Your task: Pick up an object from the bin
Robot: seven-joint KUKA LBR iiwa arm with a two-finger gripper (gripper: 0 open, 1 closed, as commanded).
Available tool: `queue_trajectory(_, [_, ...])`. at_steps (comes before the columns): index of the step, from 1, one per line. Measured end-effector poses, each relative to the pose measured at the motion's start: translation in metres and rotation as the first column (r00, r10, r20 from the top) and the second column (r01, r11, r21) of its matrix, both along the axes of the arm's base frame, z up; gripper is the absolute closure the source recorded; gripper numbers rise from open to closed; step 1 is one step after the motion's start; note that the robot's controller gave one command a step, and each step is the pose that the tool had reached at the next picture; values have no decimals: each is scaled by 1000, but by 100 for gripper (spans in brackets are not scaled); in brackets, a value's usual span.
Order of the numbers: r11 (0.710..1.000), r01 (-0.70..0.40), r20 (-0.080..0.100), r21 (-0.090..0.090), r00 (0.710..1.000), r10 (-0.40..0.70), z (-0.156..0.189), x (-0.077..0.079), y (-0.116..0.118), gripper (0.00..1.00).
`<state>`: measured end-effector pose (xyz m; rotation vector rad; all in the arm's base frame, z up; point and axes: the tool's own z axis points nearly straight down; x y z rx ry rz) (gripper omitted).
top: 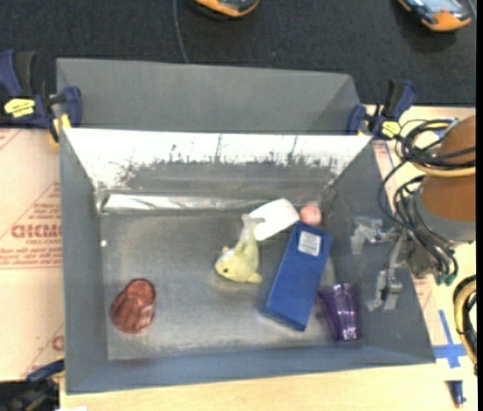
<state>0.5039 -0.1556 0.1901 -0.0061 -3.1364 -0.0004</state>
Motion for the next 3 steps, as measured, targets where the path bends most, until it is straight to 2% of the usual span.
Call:
queue_trajectory(1, [1000,-5,8,-2,1000,5,5,2,1,0])
queue_trajectory(2, [968,-252,14,-6,968,252,-56,-12,2,0])
queue_trajectory(3, [890,-456,8,-4,890,456,-83,-8,-2,0])
